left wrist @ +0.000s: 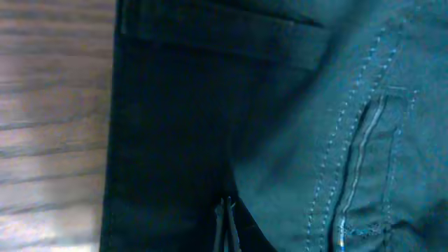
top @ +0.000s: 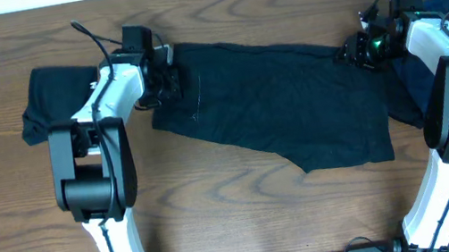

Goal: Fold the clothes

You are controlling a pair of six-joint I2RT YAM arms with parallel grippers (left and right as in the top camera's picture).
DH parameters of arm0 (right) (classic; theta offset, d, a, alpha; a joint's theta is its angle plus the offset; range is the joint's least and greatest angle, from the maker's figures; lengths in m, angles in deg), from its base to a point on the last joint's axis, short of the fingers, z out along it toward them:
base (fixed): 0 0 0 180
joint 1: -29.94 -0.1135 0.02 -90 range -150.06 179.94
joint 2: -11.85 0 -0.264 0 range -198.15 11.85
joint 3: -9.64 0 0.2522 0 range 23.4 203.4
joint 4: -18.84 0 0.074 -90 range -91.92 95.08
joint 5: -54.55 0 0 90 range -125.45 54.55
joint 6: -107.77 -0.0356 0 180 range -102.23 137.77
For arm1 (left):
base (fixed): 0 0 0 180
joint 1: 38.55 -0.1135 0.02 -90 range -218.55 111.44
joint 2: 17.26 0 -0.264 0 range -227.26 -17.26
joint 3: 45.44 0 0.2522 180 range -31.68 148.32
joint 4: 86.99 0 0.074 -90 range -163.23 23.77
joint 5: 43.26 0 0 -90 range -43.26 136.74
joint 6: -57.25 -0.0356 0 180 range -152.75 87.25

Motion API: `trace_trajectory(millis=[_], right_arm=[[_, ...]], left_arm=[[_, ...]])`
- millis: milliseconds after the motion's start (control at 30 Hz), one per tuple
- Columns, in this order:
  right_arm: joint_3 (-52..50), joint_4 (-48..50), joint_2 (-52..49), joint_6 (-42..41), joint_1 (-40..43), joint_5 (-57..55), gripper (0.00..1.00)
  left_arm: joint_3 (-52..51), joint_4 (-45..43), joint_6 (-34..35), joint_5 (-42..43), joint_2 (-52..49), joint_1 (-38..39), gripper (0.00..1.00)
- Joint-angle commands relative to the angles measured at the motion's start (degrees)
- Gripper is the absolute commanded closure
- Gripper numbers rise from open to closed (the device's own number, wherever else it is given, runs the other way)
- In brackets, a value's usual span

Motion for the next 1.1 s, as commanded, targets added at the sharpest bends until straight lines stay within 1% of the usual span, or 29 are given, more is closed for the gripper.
trace_trajectory(millis=[0, 167, 267, 433, 633, 700, 933, 1067], right_arm=[[-0.2, -0.1, -0.5, 0.0, -0.8, -0.3, 0.53], [-0.2, -0.1, -0.5, 0.0, -0.8, -0.3, 0.54], [-0.2, -0.2, -0.5, 0.0, -0.8, -0.2, 0.54], [-0.2, -0.3, -0.5, 0.0, -1.7, -0.2, 0.53], [-0.2, 1.0, -0.5, 0.0, -3.7, -0.3, 0.53], [-0.2, 1.9, -0.5, 0.0, -4.2, -0.3, 0.53], [-0.2, 2.6, -0.5, 0.1, -6.0, -0.3, 0.5], [-0.2, 2.9, -0.5, 0.0, -6.1, -1.4, 0.5]], left_arm=[[-1.1, 1.8, -0.7, -2.2, -2.5, -1.2, 0.94], [-1.7, 6.1, 0.1, -2.2, -4.5, -1.3, 0.94], [-3.7, 6.3, 0.3, -2.2, -4.9, -1.5, 0.94], [-6.4, 6.4, 2.8, -2.2, -4.9, -2.9, 0.94], [-6.9, 8.7, 4.0, -2.2, -4.3, -3.9, 0.94], [-6.9, 9.0, 4.0, -2.2, -3.4, -3.8, 0.94], [-6.9, 11.7, 7.5, -2.2, 0.9, -3.9, 0.94], [-6.9, 10.8, 7.5, -2.1, 6.3, -3.9, 0.94]])
